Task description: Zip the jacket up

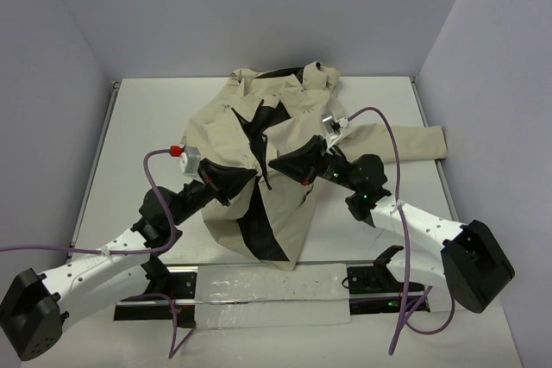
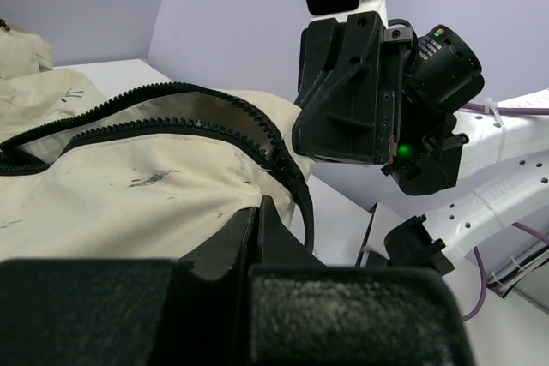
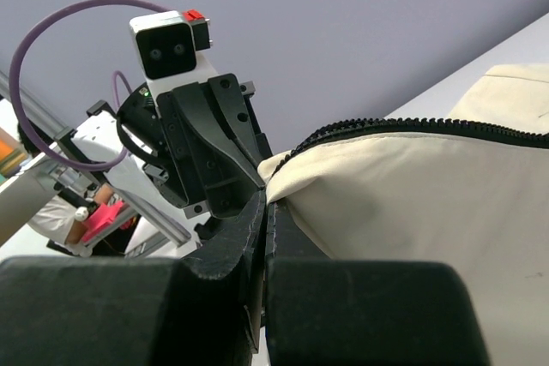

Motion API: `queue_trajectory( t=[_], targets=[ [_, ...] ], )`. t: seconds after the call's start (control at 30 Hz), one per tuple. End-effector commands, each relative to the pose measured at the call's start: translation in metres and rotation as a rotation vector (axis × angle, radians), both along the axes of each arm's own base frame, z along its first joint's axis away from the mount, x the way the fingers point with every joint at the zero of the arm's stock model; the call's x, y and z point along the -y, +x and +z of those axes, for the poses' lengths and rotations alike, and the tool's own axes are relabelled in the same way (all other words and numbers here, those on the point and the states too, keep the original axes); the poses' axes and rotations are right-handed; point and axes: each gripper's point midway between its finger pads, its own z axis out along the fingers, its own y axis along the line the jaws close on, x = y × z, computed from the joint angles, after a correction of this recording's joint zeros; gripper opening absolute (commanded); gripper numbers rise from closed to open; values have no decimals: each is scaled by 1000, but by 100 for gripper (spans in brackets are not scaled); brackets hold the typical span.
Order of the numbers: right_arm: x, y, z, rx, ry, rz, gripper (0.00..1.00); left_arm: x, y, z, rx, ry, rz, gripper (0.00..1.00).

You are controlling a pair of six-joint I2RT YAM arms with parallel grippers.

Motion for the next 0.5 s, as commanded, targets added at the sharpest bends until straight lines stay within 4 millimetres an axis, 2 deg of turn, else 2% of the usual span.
queue_trajectory(
  t=[0.0, 0.2, 0.47],
  targets=[
    [4, 11, 48, 112, 95, -75, 0, 6, -18, -6, 16, 32, -82, 0],
    [2, 19, 50, 104, 93, -92, 0, 6, -23, -12, 1, 31, -98, 0],
    [2, 19, 52, 110, 95, -99, 0, 11, -29, -22, -19, 58, -141, 0]
  ],
)
